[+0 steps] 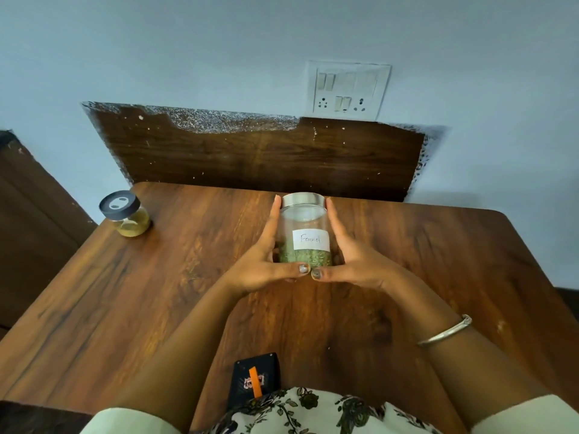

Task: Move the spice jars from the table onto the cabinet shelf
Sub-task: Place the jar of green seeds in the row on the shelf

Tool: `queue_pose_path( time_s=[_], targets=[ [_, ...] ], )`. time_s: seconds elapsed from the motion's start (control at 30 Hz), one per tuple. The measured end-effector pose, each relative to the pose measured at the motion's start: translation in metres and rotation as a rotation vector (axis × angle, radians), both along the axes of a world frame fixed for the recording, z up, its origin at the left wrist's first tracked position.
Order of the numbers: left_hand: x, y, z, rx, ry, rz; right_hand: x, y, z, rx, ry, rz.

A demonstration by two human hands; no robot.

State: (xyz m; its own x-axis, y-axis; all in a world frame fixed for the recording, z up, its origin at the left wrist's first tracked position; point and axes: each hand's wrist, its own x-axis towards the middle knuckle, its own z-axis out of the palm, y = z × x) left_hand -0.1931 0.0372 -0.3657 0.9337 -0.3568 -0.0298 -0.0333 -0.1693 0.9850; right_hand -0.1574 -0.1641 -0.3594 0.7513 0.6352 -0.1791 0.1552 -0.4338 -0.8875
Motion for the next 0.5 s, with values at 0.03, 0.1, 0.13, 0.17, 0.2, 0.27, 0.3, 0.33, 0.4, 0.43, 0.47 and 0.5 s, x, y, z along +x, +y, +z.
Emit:
queue_pose_path(
  time_s=[0.03, 0.1, 0.13, 0.17, 0.2, 0.27, 0.3, 0.33, 0.4, 0.43, 0.47, 0.5],
  targets=[
    [0.0, -0.001, 0.001, -0.003, -0.005, -0.002, 0.0, -0.002, 0.003, -0.03, -0.024, 0.002],
    [0.0, -0.005, 0.001, -0.01, -0.004, -0.007, -0.001, -0.006, 0.007, -0.047, -0.04, 0.009],
    [0.0, -0.006, 0.001, -0.012, 0.0, -0.007, -0.001, -0.008, 0.008, -0.049, -0.049, 0.013],
    [0.0, -0.007, 0.001, -0.012, 0.003, -0.008, -0.001, -0.01, 0.009, -0.053, -0.061, 0.016],
    [0.001, -0.008, 0.001, -0.007, 0.003, -0.009, -0.001, -0.011, 0.01, -0.05, -0.068, 0.017],
    [0.003, -0.01, 0.002, 0.012, -0.003, -0.016, -0.001, -0.013, 0.011, -0.033, -0.062, 0.009],
    [0.004, -0.012, 0.003, 0.029, -0.006, -0.018, -0.002, -0.014, 0.011, -0.027, -0.059, 0.002],
    [0.006, -0.013, 0.005, 0.045, -0.008, -0.02, -0.002, -0.015, 0.012, -0.029, -0.063, -0.007],
    [0.009, -0.015, 0.009, 0.09, -0.014, -0.029, -0.002, -0.017, 0.014, -0.049, -0.084, -0.03],
    [0.011, -0.017, 0.012, 0.126, -0.027, -0.038, -0.001, -0.019, 0.016, -0.061, -0.099, -0.043],
    [0.014, -0.018, 0.015, 0.173, -0.043, -0.049, 0.0, -0.021, 0.019, -0.076, -0.114, -0.054],
    [0.017, -0.019, 0.018, 0.224, -0.063, -0.056, 0.002, -0.023, 0.021, -0.087, -0.128, -0.065]
  ],
)
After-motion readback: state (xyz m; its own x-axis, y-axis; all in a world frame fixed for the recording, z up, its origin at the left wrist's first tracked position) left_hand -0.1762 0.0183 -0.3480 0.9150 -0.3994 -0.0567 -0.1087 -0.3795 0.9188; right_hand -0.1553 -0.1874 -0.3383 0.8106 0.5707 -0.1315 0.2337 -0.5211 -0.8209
